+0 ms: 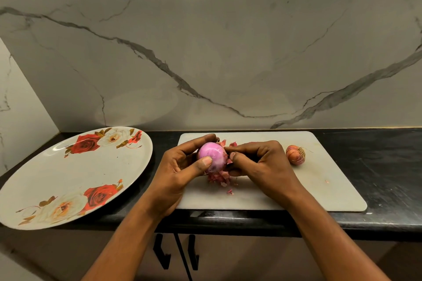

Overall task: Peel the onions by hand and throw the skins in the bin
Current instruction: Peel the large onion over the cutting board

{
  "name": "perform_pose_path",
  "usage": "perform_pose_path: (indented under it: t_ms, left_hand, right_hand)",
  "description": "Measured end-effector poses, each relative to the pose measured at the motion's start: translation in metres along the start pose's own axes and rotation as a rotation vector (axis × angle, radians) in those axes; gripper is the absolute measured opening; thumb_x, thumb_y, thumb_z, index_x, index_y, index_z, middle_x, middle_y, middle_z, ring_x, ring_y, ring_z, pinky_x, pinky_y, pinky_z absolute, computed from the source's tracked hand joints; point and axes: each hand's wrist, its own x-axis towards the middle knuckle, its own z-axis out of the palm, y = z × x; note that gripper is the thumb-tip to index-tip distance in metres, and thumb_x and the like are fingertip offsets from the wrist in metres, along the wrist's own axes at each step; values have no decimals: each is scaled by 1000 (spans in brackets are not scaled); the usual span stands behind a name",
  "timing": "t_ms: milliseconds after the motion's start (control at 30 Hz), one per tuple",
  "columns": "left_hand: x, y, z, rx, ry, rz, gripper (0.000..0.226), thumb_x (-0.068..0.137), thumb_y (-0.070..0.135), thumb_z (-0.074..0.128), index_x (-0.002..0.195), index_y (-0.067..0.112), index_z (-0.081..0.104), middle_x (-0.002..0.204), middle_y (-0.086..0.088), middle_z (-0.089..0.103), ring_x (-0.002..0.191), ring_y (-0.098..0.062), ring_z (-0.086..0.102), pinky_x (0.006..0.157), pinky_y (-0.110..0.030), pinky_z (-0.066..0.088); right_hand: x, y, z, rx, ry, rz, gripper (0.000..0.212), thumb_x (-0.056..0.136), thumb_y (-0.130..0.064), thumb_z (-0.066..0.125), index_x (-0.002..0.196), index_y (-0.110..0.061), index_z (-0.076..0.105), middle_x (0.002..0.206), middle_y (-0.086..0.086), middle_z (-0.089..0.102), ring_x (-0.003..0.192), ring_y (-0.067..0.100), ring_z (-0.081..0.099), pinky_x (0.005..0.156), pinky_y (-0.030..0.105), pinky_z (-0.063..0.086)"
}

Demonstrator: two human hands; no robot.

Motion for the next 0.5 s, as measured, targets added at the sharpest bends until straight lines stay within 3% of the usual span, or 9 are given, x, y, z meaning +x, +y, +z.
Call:
perform_pose_path:
  t_ms: [200,300,367,500]
  left_hand:
    - [1,1,1,-23,27,14,50,90,12,72,139,14,65,137,-5,69,130,-28,64,99,-38,59]
    - [1,0,2,-17,49,24,50,88,13,74,137,17,66,135,-6,69,129,-28,65,97,-37,59]
    - [2,0,2,10,61,35,50,87,14,76,136,20,68,135,-4,70,130,-28,64,99,-38,59]
    - [1,-1,2,41,72,45,51,86,14,79,136,20,68,135,-4,69,131,-30,63,104,-46,56]
  right_hand:
    - [1,2,1,47,79,11,29,98,3,64,94,-18,82,88,6,81,79,22,81,71,35,66]
    - [0,3,0,-1,60,-33,17,96,-5,72,106,-15,83,97,0,82,88,18,81,75,35,66]
    - [-2,4,-1,-60,44,-77,22,93,-15,80,114,-15,82,105,-3,82,95,13,79,81,37,66]
    - [-2,4,-1,-111,53,-112,17,91,-12,81,108,-16,84,97,-5,82,88,12,80,78,40,67]
